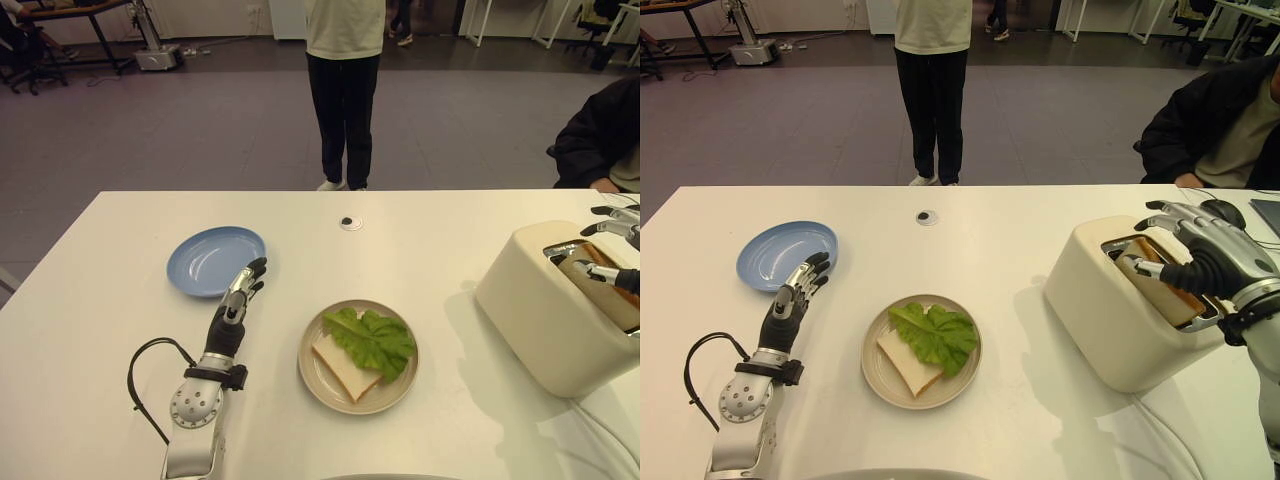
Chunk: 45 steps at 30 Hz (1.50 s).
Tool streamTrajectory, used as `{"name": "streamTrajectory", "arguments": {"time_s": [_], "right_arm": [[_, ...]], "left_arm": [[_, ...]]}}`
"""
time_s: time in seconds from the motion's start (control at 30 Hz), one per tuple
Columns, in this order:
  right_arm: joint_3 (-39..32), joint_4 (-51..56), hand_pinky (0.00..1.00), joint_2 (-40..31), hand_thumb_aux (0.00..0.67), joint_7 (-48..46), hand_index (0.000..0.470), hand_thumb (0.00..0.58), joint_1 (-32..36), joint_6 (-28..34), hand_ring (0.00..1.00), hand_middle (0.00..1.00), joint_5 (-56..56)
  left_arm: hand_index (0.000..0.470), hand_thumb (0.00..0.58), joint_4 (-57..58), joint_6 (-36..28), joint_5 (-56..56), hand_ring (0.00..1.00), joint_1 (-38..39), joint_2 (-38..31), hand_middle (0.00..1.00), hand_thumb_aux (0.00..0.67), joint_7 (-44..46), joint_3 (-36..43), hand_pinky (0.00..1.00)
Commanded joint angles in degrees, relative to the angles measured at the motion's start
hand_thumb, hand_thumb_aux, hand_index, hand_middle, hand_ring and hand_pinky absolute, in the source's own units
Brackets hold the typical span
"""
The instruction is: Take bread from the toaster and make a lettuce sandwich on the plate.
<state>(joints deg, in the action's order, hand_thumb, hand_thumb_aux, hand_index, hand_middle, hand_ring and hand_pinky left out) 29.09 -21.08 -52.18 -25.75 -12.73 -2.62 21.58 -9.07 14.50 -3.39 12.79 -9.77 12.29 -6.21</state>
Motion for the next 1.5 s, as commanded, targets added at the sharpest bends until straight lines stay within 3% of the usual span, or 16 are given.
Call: {"name": "streamTrajectory", "arguments": {"time_s": [0.03, 0.17, 0.33, 0.4, 0.43, 0.47, 0.5, 0.7, 0.8, 0.97, 1.3, 1.5], "right_arm": [[-1.08, 2.04, 0.00, 0.10, 0.250, 0.82, 0.175, 0.352, -1.18, -0.02, 0.00, 0.00, 3.47], [-0.56, 2.28, 0.00, -0.03, 0.223, 2.28, 0.157, 0.322, -0.53, -0.28, 0.00, 0.00, 5.11], [-0.65, 2.31, 0.00, 0.08, 0.263, 2.43, 0.184, 0.366, -0.82, -0.08, 0.00, 0.00, 5.69], [-1.08, 2.24, 0.00, 0.25, 0.342, 2.05, 0.240, 0.441, -1.09, 0.00, 0.00, 0.00, 5.75], [-1.25, 2.13, 0.00, 0.30, 0.449, 1.88, 0.315, 0.517, -1.17, 0.05, 0.00, 0.00, 5.76], [-1.38, 2.15, 0.00, 0.29, 0.644, 1.75, 0.452, 0.579, -1.26, 0.07, 0.00, 0.00, 5.81], [-1.49, 2.33, 0.00, 0.23, 0.670, 1.67, 0.470, 0.580, -1.39, 0.04, 0.00, 0.00, 5.90], [-1.82, 1.98, 0.00, 0.53, 0.670, 1.58, 0.470, 0.580, -0.84, 0.04, 0.00, 0.00, 5.08], [-0.54, 0.87, 0.00, 1.49, 0.670, 2.60, 0.470, 0.580, 2.80, 0.49, 0.00, 0.00, 1.50], [4.39, -1.78, 0.00, 6.16, 0.670, 0.85, 0.470, 0.580, 15.47, 11.01, 0.00, 0.00, -19.71], [5.25, -1.52, 0.00, 6.03, 0.670, 0.90, 0.470, 0.580, 18.43, 15.39, 0.00, 0.00, -24.52], [5.01, -9.85, 0.00, 10.52, 0.670, 2.45, 0.470, 0.580, 24.62, 23.99, 0.00, 0.00, -39.32]], "left_arm": [[0.000, 0.000, -0.60, 0.03, 0.30, 0.00, 0.11, -0.31, 0.00, 0.000, -0.17, 0.27, 0.00], [0.000, 0.000, -0.87, 0.11, 0.21, 0.00, 0.18, -0.48, 0.00, 0.000, -0.12, 0.25, 0.00], [0.000, 0.000, -0.94, 0.22, 0.30, 0.00, 0.16, -0.74, 0.00, 0.000, -0.06, 0.21, 0.00], [0.000, 0.000, -1.11, 0.22, 0.43, 0.00, 0.21, -0.83, 0.00, 0.000, -0.10, 0.19, 0.00], [0.000, 0.000, -1.16, 0.24, 0.49, 0.00, 0.22, -0.87, 0.00, 0.000, -0.11, 0.19, 0.00], [0.000, 0.000, -1.19, 0.26, 0.56, 0.00, 0.23, -0.91, 0.00, 0.000, -0.13, 0.18, 0.00], [0.000, 0.000, -1.21, 0.29, 0.63, 0.00, 0.22, -0.95, 0.00, 0.000, -0.15, 0.18, 0.00], [0.000, 0.000, -1.33, 0.36, 0.92, 0.00, 0.08, -1.12, 0.00, 0.000, -0.28, 0.15, 0.00], [0.000, 0.000, -1.11, 0.46, 1.18, 0.00, -0.05, -1.11, 0.00, 0.000, -0.49, 0.17, 0.00], [0.000, 0.000, -0.71, 1.08, 2.16, 0.00, -0.30, -0.97, 0.00, 0.000, -0.99, 0.41, 0.00], [0.000, 0.000, -1.05, 1.75, 3.25, 0.00, 0.00, -0.73, 0.00, 0.000, -1.77, 0.92, 0.00], [0.000, 0.000, -0.51, 2.21, 3.38, 0.00, -0.12, -0.74, 0.00, 0.000, -2.07, 1.05, 0.00]]}}
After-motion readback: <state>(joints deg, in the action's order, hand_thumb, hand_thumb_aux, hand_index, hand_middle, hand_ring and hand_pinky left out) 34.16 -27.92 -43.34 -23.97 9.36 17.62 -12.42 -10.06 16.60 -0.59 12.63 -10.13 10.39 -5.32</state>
